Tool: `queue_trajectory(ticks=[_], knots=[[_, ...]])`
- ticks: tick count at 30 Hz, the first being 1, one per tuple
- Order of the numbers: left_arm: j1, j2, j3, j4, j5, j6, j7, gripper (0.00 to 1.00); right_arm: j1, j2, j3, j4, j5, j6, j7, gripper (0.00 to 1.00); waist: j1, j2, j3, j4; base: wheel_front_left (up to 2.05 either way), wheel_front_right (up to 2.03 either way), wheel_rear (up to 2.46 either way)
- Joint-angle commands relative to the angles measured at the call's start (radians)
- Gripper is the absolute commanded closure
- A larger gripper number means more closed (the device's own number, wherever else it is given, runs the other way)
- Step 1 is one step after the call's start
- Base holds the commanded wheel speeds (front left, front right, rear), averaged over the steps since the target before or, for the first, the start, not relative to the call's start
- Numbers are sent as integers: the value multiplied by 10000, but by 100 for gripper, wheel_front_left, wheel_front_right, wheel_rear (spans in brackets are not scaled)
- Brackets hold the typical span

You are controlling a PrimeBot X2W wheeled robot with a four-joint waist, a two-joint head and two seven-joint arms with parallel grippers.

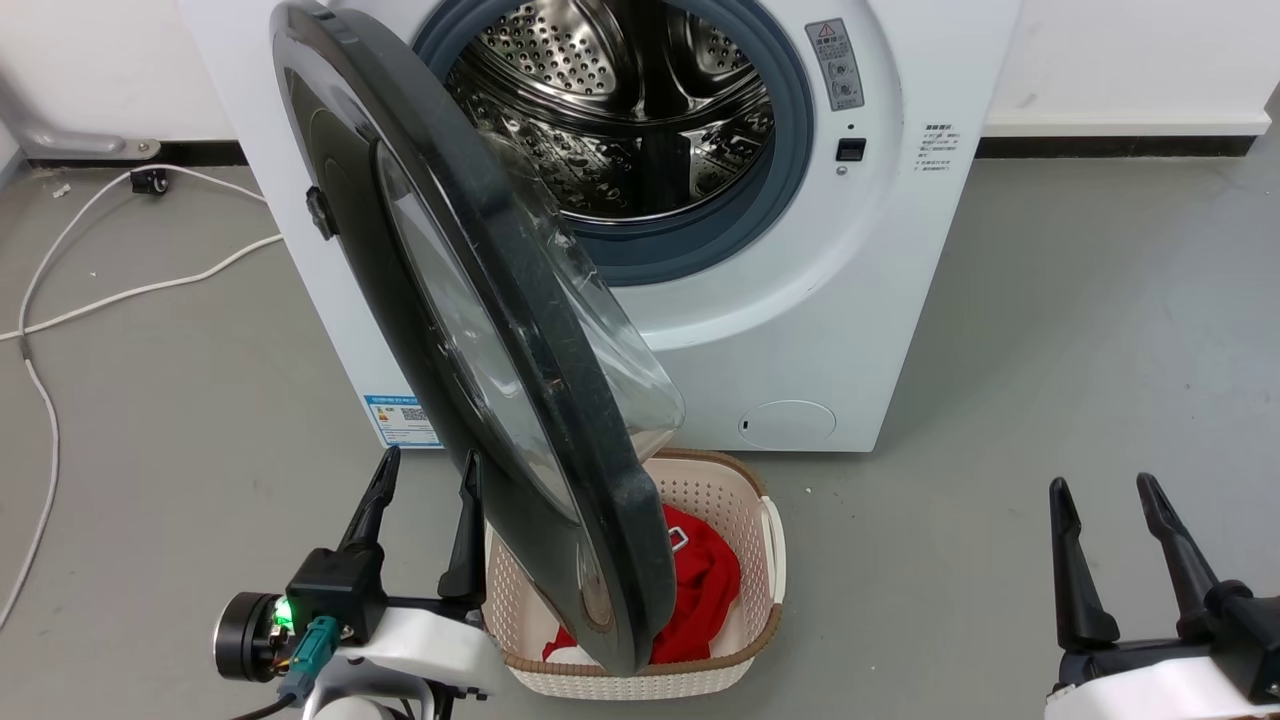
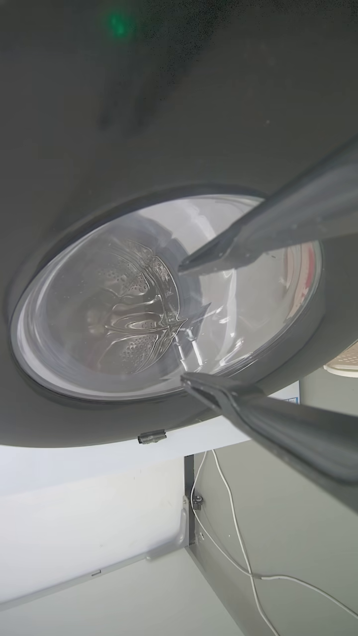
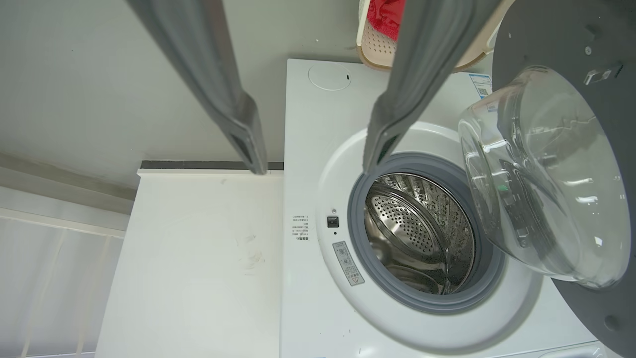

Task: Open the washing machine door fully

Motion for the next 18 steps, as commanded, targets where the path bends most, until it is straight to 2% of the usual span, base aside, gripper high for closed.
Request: queue_trajectory(ticks=[1,18], knots=[[-109,-4,38,-29,56,-21,-25,0,100,17,-16,69,-96,-7,-48,0,1,0,1,9,0,0,0],[-86,-6,63,-44,122,-69,-25,0,-158,21,-23,926,-269,-7,-454,0,1,0,-24,16,0,0,0]])
